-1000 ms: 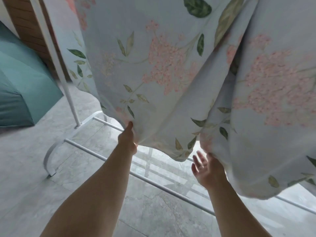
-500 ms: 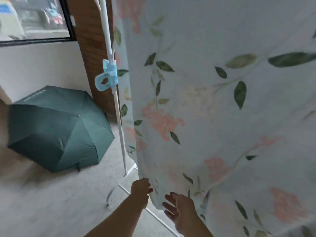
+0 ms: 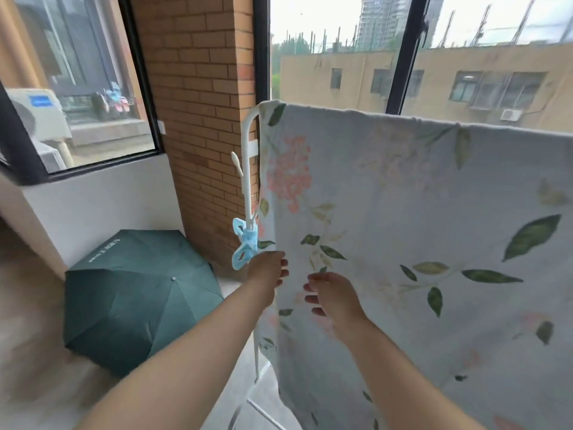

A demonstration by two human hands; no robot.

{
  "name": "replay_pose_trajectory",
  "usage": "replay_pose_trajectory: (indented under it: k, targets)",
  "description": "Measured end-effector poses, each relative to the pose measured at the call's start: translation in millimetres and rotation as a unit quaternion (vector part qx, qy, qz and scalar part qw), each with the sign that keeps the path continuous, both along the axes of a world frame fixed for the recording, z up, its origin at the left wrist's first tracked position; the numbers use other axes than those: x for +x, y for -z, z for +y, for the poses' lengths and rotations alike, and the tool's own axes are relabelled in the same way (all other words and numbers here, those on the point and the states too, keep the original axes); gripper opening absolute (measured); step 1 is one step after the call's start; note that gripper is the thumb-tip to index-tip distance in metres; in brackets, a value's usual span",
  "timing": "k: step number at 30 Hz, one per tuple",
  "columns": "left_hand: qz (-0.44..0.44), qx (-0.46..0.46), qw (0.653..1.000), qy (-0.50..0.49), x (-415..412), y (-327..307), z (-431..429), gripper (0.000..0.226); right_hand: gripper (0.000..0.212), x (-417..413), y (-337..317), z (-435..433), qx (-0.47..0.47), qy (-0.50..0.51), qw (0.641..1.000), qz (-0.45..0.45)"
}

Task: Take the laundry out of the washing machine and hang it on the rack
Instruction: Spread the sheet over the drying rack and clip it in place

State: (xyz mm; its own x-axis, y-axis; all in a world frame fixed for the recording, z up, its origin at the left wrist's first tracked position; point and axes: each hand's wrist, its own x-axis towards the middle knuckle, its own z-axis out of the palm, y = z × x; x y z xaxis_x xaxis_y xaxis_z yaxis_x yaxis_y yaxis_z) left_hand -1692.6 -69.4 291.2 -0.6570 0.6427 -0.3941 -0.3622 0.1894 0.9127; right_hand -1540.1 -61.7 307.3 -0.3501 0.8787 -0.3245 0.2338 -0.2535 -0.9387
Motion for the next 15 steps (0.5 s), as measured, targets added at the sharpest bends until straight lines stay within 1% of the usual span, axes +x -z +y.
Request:
replay_pose_trajectory:
  k: [2,4,7,10,15]
  targets:
    - [0.040,0.016,0.999,0.012,-9.4,-26.1,11.9,0.013,0.012,-6.9,-21.9,14.2,0.046,-0.007,0.999,-0.013]
    - [0.067,0.033,0.997,0.023,-16.5,-50.3,18.6,0.016,0.012,-12.3,-40.2,26.9,0.070,-0.012,0.997,-0.008]
    - [0.122,0.072,0.990,-0.024,-28.9,-80.0,26.7,0.010,0.014,-21.2,-63.3,40.5,0.117,-0.015,0.993,0.027]
    - [0.162,0.098,0.981,-0.045,-43.0,-108.9,32.9,0.011,0.019,-34.2,-79.7,50.5,0.186,-0.027,0.982,0.021]
    - [0.273,0.127,0.951,-0.077,-85.6,-148.1,48.1,0.015,0.017,-66.0,-97.9,70.1,0.280,-0.054,0.959,0.006]
